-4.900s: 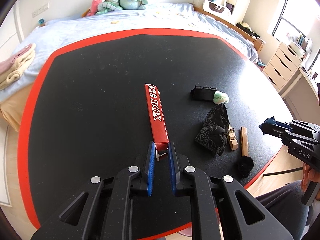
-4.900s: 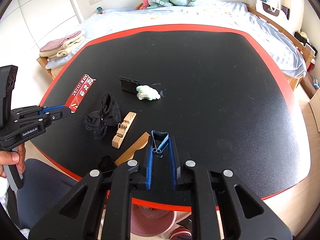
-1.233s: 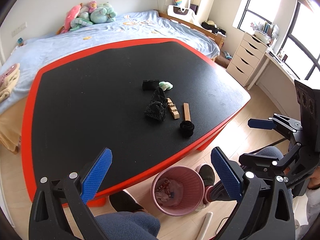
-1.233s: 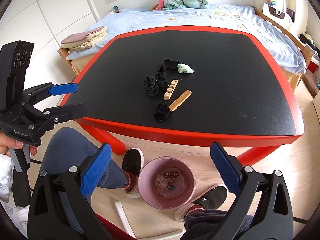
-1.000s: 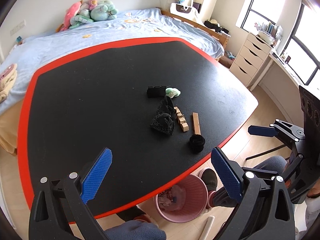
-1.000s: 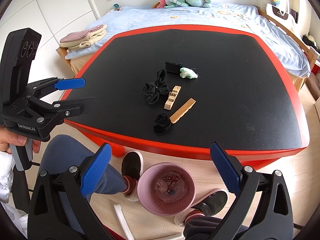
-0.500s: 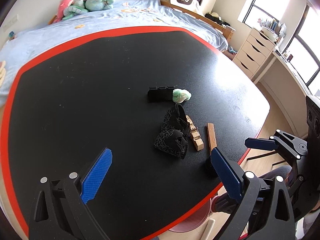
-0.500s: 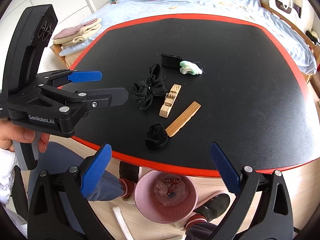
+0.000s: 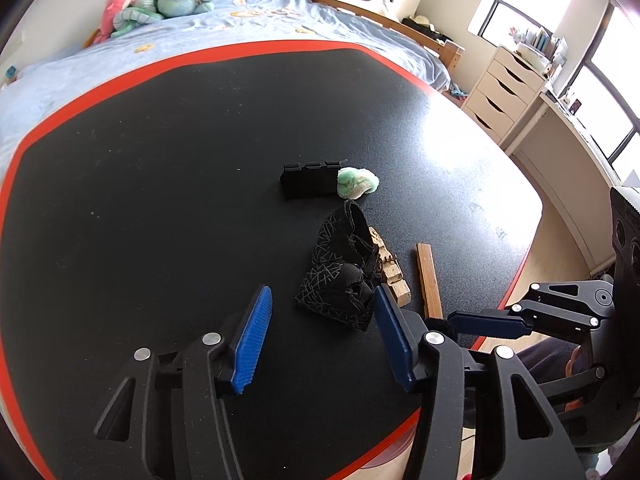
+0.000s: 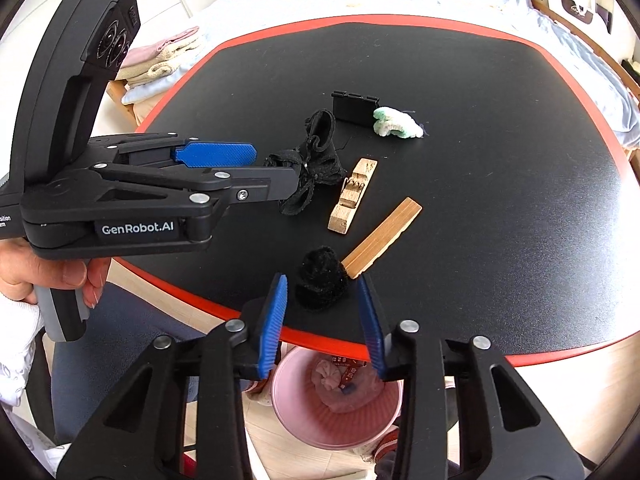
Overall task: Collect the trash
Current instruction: 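Grasp a black cloth with the left tool while the right tool grasps another black cloth, then carry both black cloths over the wastebasket and release them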
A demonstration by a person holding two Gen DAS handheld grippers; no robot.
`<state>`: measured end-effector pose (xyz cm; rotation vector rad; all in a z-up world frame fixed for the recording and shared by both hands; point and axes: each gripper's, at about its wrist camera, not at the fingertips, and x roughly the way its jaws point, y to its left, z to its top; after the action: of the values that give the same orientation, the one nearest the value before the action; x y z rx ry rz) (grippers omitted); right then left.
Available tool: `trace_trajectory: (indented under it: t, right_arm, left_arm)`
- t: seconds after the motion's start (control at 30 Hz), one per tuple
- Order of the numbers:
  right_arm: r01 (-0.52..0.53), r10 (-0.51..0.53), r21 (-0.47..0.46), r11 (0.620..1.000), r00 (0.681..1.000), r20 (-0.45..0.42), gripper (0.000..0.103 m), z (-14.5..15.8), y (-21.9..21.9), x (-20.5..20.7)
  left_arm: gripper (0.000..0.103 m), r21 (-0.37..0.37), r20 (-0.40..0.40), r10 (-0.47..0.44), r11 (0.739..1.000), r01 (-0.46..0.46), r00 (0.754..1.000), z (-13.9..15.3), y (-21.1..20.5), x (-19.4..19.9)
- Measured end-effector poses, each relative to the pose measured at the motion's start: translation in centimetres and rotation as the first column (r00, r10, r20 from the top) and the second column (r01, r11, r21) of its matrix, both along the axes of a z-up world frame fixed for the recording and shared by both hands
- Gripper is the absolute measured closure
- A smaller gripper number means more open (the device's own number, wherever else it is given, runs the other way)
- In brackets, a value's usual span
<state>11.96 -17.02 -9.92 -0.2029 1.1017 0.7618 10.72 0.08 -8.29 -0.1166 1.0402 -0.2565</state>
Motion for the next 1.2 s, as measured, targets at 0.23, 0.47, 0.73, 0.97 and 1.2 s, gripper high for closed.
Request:
trace_trajectory:
  t: [0.23, 0.47, 0.73, 0.97, 1.2]
  right_arm:
    - [-0.002, 0.002, 0.009, 1.000, 1.000, 0.004, 0.086, 0.1, -0.2, -0.1]
    - [0.008, -0.008, 0.023, 1.000, 1.000, 0.012, 0.088, 0.7, -1.3, -0.2]
    - [0.022, -0.023, 0.038, 0.999, 0.999, 0.039, 0.088, 2.2, -2.3, -1.2]
    - [0.034, -0.038, 0.048, 0.998, 0.997, 0.068, 0.088, 4.0, -3.5, -2.3]
    - [0.052, -0.057, 0.055, 0.997, 0.994, 0.095, 0.088, 5.6, -5.2, -3.7]
  left_arm:
    - [0.072, -0.008, 0.001, -0.013, 1.000, 0.013, 1.000, 0.1, -0.5, 0.1]
    - [0.078, -0.004, 0.013, -0.009, 1.000, 0.009, 1.000, 0.7, -0.8, -0.5]
    - [0.079, 0.008, 0.033, 0.000, 1.000, 0.000, 0.999, 2.1, -0.7, -1.7]
    - [0.079, 0.019, 0.053, -0.002, 1.000, 0.001, 0.999, 3.7, -1.2, -3.6]
    - [0.079, 0.018, 0.080, -0.012, 1.000, 0.011, 0.997, 5.2, -2.1, -6.2]
